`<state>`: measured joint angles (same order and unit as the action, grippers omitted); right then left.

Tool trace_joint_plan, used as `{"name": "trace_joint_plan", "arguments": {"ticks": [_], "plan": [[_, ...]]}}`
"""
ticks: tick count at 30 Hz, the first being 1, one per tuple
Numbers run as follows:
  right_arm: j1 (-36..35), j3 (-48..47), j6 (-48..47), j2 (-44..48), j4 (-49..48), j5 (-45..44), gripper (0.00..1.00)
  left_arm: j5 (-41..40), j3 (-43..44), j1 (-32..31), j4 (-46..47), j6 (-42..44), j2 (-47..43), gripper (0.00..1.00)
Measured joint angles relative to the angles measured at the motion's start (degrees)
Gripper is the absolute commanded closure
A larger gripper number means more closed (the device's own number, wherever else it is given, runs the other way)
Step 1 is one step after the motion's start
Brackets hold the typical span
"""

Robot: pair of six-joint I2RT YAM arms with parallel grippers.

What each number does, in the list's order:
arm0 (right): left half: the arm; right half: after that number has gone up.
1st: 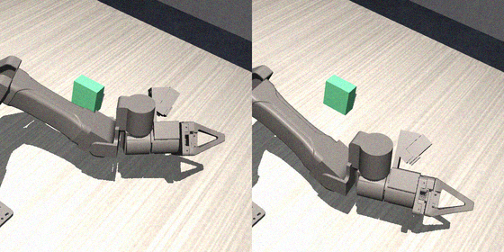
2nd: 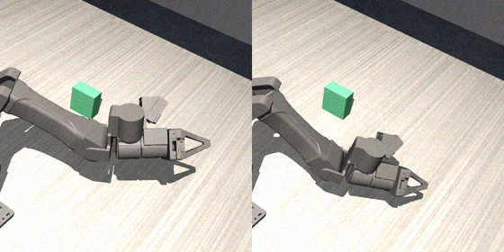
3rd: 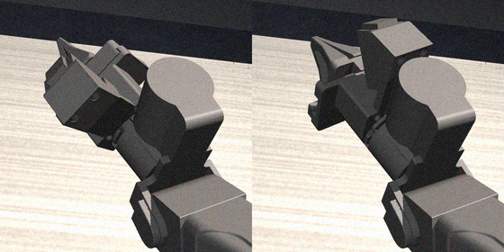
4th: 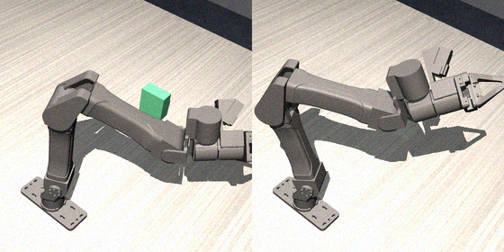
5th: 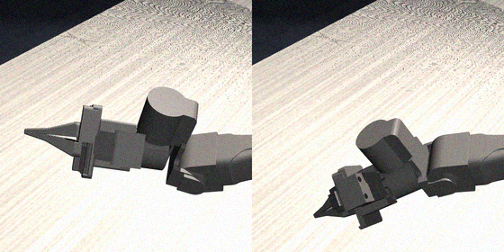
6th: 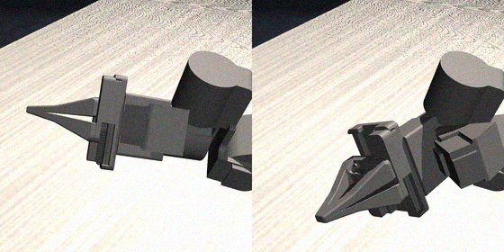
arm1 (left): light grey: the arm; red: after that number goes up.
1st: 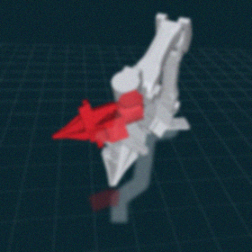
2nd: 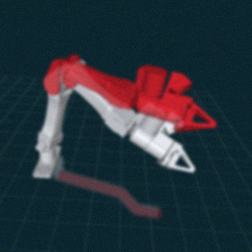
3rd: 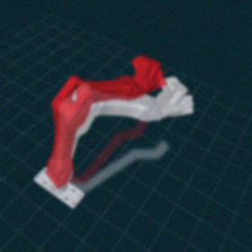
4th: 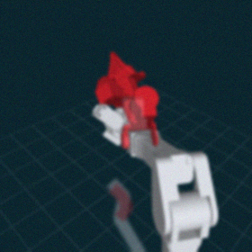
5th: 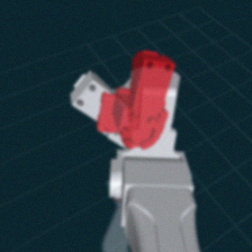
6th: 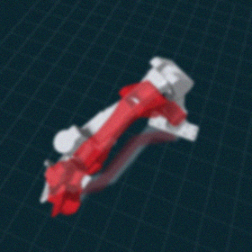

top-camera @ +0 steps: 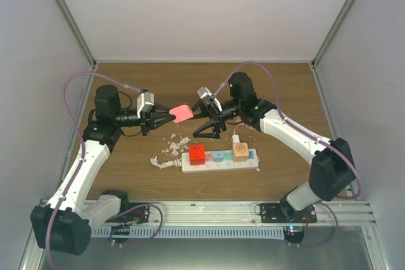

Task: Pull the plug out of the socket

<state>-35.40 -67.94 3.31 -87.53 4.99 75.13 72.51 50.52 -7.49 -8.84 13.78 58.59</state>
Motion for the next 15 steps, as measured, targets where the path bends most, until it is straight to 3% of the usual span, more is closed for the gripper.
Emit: {"name": "trace_joint_plan", "arguments": {"ticks": [15], "plan": [[-0.15, -0.94, -0.48, 0.09, 0.39, 0.96, 0.01, -1.97, -0.09, -0.66, -0.44, 0.83, 0.02, 1.00]]}}
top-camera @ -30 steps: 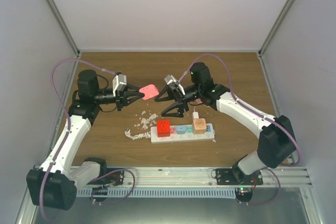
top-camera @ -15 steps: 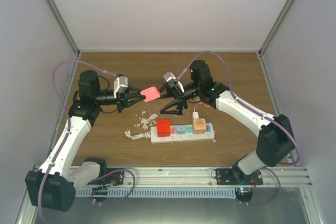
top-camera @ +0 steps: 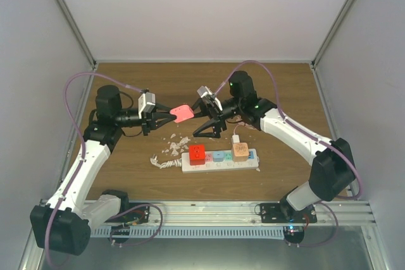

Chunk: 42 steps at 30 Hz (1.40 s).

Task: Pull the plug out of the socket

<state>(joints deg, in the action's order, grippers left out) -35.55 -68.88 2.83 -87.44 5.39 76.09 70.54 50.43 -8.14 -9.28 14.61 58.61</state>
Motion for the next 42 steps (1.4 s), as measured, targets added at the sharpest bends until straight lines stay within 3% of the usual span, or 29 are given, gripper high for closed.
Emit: {"name": "trace_joint_plan", "arguments": {"ticks": [27, 42], "plan": [[-0.63, -6.62, -5.38, 0.02, 6.64, -1.90, 0.00, -3.19, -0.20, -2.16, -2.51, 4.46, 1.14, 1.00], [6.16, -7.06, -7.76, 3.58, 6.60, -6.54, 0.01, -10.78, -0.57, -1.95, -6.32, 7.23, 2.97, 1.00]]}}
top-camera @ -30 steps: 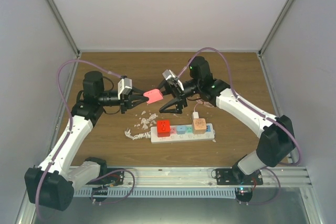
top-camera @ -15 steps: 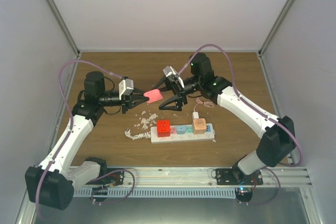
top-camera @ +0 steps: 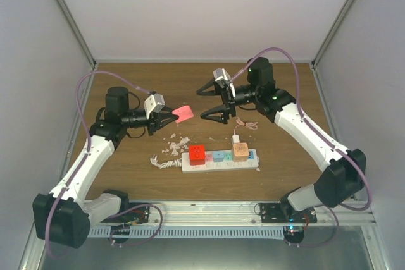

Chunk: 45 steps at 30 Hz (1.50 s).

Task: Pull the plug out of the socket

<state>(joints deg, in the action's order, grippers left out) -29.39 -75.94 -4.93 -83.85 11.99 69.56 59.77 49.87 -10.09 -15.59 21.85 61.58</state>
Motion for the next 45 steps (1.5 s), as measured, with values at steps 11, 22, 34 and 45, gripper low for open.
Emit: {"name": "trace_joint_plan", "arguments": {"ticks": [11, 22, 34, 45], "plan": [[3.61, 6.75, -5.97, 6.56, 2.23, -5.60, 0.00, -7.30, 4.70, 3.23, -1.75, -1.97, 9.38, 1.00], [4.46, 14.60, -13.44, 12.02, 5.81, -13.75, 0.00, -18.05, 10.45, 11.67, 2.10, -10.21, 22.97, 1.00], [7.65, 17.99, -16.28, 14.60, 7.37, -16.90, 0.00, -24.37, 25.18, 22.80, 5.22, -18.38, 42.01, 1.00], [7.65, 18.78, -19.19, 14.53, 7.78, -17.16, 0.00, -23.61, 30.49, 31.45, 4.63, -17.55, 53.55, 1.00]]}}
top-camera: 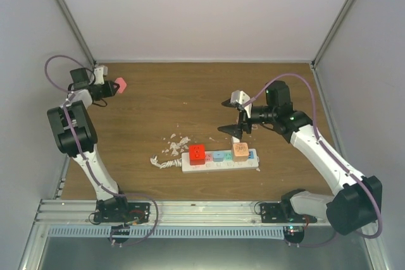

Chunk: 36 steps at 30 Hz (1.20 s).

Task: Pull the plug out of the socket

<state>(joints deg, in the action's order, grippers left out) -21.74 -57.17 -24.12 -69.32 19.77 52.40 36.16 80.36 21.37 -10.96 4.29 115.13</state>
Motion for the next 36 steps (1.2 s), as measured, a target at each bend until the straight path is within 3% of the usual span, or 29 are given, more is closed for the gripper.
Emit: {"name": "trace_joint_plan", "arguments": {"ticks": [12, 18, 24, 32, 36], "plan": [[0.02, 2.60, -2.23, 0.02, 0.39, 0.24, 0.00, 2.64, 11.87, 1.79, -3.50, 0.63, 12.28, 0.95], [0.02, 2.62, -2.25, 0.02, 0.35, 0.63, 0.00, 3.67, 14.69, 1.88, -4.11, -0.09, 15.06, 0.85], [0.02, 2.62, -2.67, 0.02, 0.39, 1.33, 0.01, 4.55, 17.20, 1.95, -4.79, -1.49, 17.16, 0.55], [0.02, 2.62, -3.69, -0.04, 0.44, 1.55, 0.00, 4.55, 17.25, 2.05, -6.73, -0.87, 17.70, 0.30], [0.04, 2.58, -4.63, -0.68, 0.85, 1.25, 0.00, 4.20, 17.25, 2.05, -7.80, 0.13, 17.68, 0.13]]}}
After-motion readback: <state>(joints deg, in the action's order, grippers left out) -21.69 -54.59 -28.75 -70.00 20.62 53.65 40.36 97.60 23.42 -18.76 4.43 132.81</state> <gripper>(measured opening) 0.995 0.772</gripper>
